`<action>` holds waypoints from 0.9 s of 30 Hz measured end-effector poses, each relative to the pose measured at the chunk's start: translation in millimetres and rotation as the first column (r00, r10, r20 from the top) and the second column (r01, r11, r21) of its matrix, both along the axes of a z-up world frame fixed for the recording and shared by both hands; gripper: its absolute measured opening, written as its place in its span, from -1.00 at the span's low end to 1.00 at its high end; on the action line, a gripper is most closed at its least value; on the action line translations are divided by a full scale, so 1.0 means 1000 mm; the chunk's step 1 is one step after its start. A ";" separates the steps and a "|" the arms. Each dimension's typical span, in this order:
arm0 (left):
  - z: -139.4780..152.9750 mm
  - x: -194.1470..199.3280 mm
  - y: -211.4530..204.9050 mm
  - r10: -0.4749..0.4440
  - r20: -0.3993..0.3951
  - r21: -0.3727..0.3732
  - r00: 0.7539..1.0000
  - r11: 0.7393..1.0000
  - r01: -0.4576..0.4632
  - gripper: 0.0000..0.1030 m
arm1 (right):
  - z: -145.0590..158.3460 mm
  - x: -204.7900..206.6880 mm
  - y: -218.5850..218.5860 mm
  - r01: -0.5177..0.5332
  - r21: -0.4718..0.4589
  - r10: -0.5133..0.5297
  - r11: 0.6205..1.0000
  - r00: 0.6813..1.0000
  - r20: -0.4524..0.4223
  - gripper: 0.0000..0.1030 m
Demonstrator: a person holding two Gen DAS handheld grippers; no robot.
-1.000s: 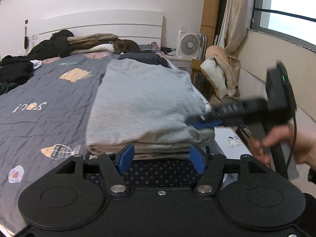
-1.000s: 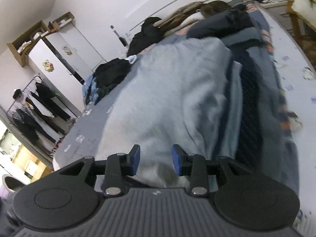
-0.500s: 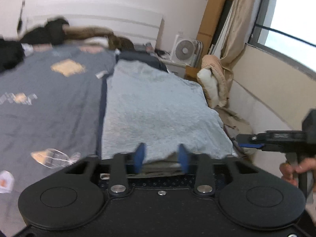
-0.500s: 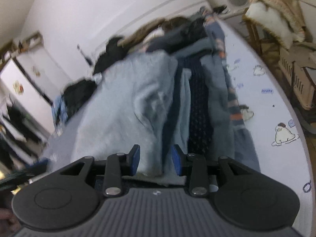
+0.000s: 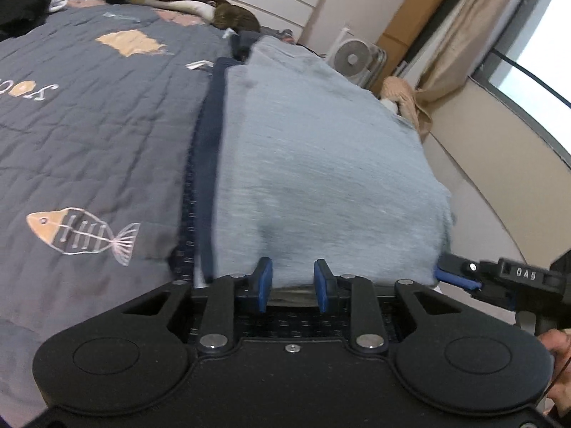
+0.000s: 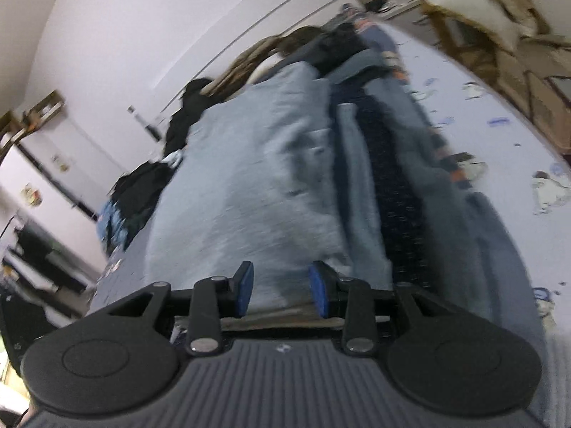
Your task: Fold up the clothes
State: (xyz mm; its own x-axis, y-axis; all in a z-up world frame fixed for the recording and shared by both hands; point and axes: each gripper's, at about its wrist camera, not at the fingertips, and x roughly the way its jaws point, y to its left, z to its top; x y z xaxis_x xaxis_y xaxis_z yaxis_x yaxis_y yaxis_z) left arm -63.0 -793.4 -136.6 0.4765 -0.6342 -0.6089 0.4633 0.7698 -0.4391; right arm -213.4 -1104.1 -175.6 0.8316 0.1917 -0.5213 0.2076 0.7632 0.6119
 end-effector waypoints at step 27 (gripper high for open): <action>0.076 -0.021 0.047 -0.047 0.160 0.037 0.986 0.998 0.041 0.23 | 0.059 -0.061 0.050 0.142 -0.300 -0.123 0.943 0.989 0.081 -0.03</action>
State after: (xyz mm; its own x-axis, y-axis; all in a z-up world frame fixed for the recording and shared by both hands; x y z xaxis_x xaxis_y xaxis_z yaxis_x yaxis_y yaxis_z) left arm -83.6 -746.1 -60.2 0.5419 -0.6373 -0.5480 0.5594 0.7600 -0.3307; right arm -274.6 -1054.1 -116.7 0.8701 -0.0821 -0.4860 0.2899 0.8827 0.3698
